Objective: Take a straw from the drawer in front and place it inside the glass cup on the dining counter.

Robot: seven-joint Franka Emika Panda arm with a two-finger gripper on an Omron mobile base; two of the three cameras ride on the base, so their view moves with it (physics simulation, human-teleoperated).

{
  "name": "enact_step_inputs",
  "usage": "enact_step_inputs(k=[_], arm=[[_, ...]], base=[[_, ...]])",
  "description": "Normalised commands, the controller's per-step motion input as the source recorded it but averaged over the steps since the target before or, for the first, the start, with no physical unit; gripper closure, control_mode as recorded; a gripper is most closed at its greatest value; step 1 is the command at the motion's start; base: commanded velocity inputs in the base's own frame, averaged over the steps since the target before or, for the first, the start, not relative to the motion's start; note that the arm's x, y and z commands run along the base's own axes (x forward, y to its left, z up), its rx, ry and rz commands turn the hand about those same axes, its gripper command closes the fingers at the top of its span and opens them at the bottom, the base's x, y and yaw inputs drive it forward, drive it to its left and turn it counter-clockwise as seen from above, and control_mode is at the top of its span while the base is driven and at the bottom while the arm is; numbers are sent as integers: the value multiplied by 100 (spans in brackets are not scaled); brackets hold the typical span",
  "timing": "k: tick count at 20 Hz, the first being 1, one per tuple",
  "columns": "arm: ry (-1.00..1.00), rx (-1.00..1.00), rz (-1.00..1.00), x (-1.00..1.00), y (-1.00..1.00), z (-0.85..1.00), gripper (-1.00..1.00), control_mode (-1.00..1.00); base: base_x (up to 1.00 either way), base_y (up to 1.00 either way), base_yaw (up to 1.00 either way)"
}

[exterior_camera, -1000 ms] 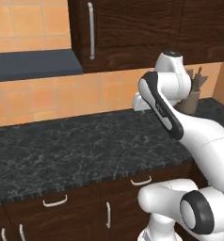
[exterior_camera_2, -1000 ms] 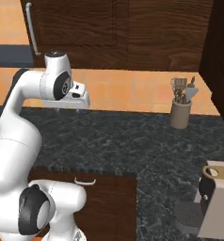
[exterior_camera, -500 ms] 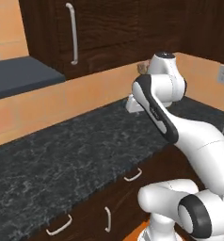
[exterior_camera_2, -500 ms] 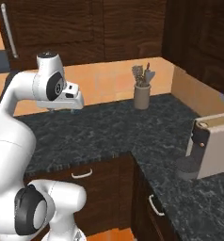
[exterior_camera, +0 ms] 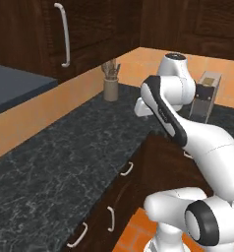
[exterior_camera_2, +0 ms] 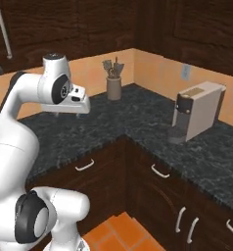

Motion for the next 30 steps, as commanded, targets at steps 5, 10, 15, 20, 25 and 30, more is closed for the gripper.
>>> enact_step_inputs(k=[5,10,15,20,25,30], arm=[[0,0,0,0,0,0,-100,100],[0,0,0,0,0,0,-100,100],[-2,32,-31,-1,14,2,-100,-100],[-2,50,-13,-15,-95,-11,-100,-100],[0,43,-2,9,-98,-49,-100,-100],[0,36,0,39,-66,-75,-100,-100]], base=[[-53,81,-42],[-8,87,-43],[0,0,0],[0,0,0],[0,0,0],[0,0,0]])
